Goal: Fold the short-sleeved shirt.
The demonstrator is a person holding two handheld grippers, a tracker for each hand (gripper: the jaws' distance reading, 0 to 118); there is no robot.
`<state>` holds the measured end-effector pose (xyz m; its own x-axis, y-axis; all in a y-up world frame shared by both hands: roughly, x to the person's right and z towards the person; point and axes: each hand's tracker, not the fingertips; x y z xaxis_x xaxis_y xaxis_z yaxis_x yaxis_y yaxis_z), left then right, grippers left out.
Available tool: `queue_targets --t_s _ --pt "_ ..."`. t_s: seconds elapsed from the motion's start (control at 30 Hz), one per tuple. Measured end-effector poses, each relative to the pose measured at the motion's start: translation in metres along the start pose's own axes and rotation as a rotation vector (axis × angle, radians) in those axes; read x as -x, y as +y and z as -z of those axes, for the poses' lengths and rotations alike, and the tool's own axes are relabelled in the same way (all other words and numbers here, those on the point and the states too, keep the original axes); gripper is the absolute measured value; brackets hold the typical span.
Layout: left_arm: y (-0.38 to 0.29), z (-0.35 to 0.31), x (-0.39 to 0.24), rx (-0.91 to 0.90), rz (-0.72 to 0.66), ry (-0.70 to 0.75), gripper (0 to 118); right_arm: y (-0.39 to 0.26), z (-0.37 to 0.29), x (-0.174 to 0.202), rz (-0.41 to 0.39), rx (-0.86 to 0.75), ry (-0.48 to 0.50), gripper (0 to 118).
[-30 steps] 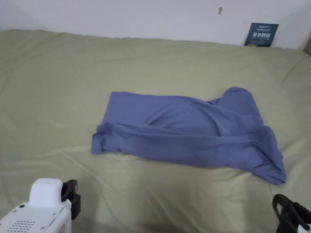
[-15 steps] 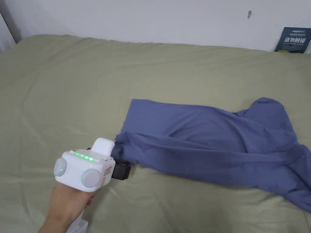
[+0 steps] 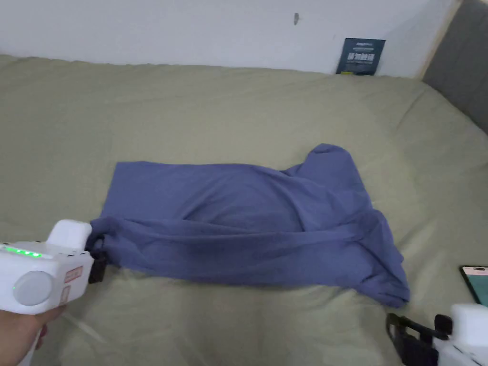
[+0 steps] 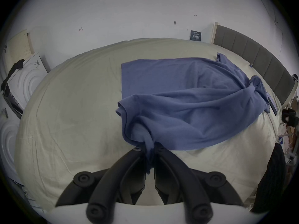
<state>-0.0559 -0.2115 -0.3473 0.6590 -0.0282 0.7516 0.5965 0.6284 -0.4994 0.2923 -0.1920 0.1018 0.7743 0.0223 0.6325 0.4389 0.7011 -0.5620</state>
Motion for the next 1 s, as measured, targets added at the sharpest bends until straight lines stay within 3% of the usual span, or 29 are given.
queue_targets --t_s 0.03,0.07,0.27,0.3,0.33,0.37,0.4,0.43,0.57,0.83,1.0 --pt "0.000 -0.002 -0.001 -0.004 -0.008 0.001 7 0.008 0.015 -0.007 -0.006 0.026 0.015 110" --pt "0.001 -0.004 -0.001 -0.005 -0.015 -0.002 7 0.015 0.028 -0.013 -0.008 0.003 0.015 118" --pt "-0.001 -0.008 -0.002 0.010 -0.026 -0.011 7 0.040 0.098 -0.023 -0.104 0.158 -0.079 118" --pt "-0.001 -0.009 -0.002 0.017 -0.030 -0.019 7 0.041 0.106 -0.020 -0.134 0.187 -0.068 114" --pt "-0.002 -0.009 -0.002 0.020 -0.031 -0.020 7 0.041 0.111 -0.017 -0.145 0.209 -0.023 91" --pt "-0.002 -0.010 -0.002 0.021 -0.031 -0.016 7 0.040 0.114 -0.016 -0.149 0.225 0.010 58" --pt "-0.002 -0.008 0.000 0.031 -0.032 -0.020 6 0.042 0.116 -0.018 -0.126 0.230 0.086 38" --pt "-0.002 -0.007 0.001 0.038 -0.035 -0.028 5 0.047 0.110 -0.018 -0.085 0.203 0.072 10" --pt "0.002 -0.013 0.012 0.046 -0.078 -0.064 3 0.073 0.090 -0.035 0.013 0.197 0.134 6" --pt "0.009 -0.074 0.017 -0.021 -0.069 -0.114 3 0.111 0.001 -0.054 0.039 0.106 0.183 6" --pt "-0.015 -0.118 0.017 -0.040 -0.084 -0.172 4 0.098 -0.042 -0.055 0.082 0.127 0.246 6"
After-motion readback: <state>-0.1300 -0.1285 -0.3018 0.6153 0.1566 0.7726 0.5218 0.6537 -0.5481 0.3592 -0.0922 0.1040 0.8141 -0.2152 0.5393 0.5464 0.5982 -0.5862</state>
